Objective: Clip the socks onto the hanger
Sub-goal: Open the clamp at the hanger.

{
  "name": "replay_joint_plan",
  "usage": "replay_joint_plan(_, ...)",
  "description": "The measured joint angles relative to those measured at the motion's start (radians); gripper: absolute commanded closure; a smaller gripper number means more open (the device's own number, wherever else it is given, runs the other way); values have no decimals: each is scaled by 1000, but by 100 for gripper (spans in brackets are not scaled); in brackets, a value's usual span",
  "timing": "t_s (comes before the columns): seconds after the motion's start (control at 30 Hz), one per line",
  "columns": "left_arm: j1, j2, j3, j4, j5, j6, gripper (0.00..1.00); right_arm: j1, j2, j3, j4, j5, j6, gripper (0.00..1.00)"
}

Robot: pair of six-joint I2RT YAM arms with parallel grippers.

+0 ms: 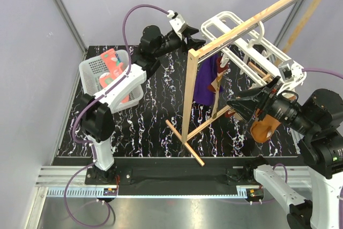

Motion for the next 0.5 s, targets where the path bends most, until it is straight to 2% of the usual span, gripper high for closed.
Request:
replay_joint_plan(0.07, 0, 33, 31, 2, 27, -9, 43, 0, -1, 0, -6, 5, -3, 30)
replay_joint_plan(0.13, 0, 48, 37, 1, 55, -21, 53, 0, -2, 0, -16, 7, -5, 31)
replay_joint_plan(0.3, 0, 59, 42, 18, 135, -39, 56, 0, -5, 0, -23, 8, -7, 31)
replay_joint_plan(0.33, 0, 59, 40, 29, 143, -45, 62, 0, -6, 0, -22, 8, -7, 31)
replay_joint_plan(0.43, 0, 58, 28, 60, 172, -61, 69, 0, -8, 0, -22, 8, -6, 32)
replay_joint_plan(0.5, -1, 58, 19, 71, 185, -69, 80, 0, -8, 0, -22, 8, -6, 32)
